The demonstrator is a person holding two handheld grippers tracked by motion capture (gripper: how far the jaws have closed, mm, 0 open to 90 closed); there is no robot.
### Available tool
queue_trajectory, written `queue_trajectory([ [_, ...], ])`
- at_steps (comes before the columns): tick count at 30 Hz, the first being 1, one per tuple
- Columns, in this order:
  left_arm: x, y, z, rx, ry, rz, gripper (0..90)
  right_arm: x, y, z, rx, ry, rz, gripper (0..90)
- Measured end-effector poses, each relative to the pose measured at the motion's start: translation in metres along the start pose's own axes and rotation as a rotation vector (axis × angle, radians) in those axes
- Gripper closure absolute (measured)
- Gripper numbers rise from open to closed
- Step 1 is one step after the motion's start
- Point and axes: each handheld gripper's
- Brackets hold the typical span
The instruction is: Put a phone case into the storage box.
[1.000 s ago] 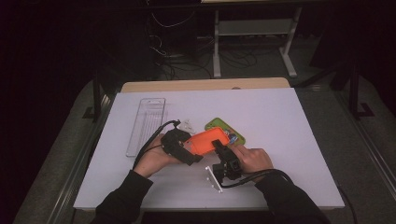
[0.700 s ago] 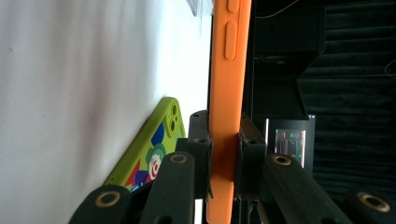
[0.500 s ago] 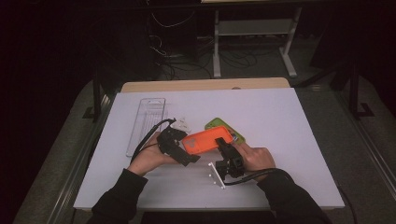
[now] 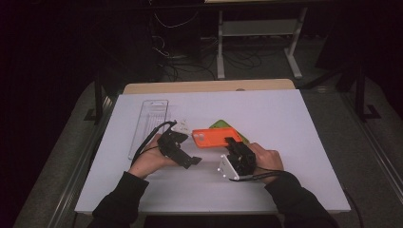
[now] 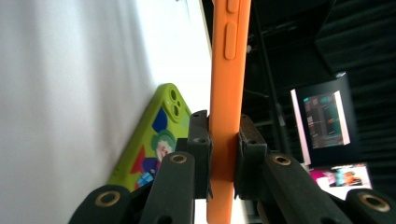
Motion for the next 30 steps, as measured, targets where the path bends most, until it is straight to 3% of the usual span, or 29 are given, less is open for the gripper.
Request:
queue_trajectory([
  [1,-0.001,0.002,-0.002,0.006,-0.025,-0.021,0.0,0.000,-0.001,0.000,0.010,0.044,0.005,78.0],
  [3,-0.001,0.000,0.001,-0.002,-0.003,0.003,0.0,-0.001,0.000,-0.002,0.009,0.077,-0.003,77.9],
  [8,-0.001,0.002,-0.001,0.005,-0.036,-0.014,0.0,-0.004,0.000,-0.008,0.005,0.164,0.010,78.0],
  [10,-0.001,0.001,0.000,0.004,-0.020,-0.012,0.0,-0.005,0.000,-0.009,0.011,0.213,0.012,78.0],
  [14,-0.001,0.002,0.001,0.004,-0.028,-0.016,0.0,-0.008,0.000,-0.013,0.025,0.339,0.025,78.0],
  [15,-0.001,0.001,0.003,0.002,-0.004,-0.003,0.0,-0.008,0.001,-0.014,0.022,0.364,0.024,78.0],
  [17,-0.002,0.001,0.002,0.006,-0.018,-0.003,0.0,-0.010,0.001,-0.016,0.024,0.399,0.027,78.0],
  [18,-0.001,0.000,0.004,0.001,0.003,0.015,0.0,-0.011,0.001,-0.017,0.025,0.421,0.026,78.0],
  [25,-0.002,0.002,0.001,0.006,-0.021,-0.009,0.0,-0.020,0.000,-0.028,0.049,0.575,0.020,78.0],
  [28,-0.002,0.002,0.001,0.006,-0.031,-0.010,0.0,-0.022,0.000,-0.031,0.052,0.699,0.014,78.0],
  [30,-0.002,0.002,0.001,0.007,-0.030,-0.010,0.0,-0.025,0.000,-0.033,0.059,0.754,0.007,78.0],
])
Point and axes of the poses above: each handheld gripper's, and its own axes: y roughly forward along the jaws, x roughly out of its top, z roughly to its left, and after that the axes turned 15 degrees about -z, right-handed
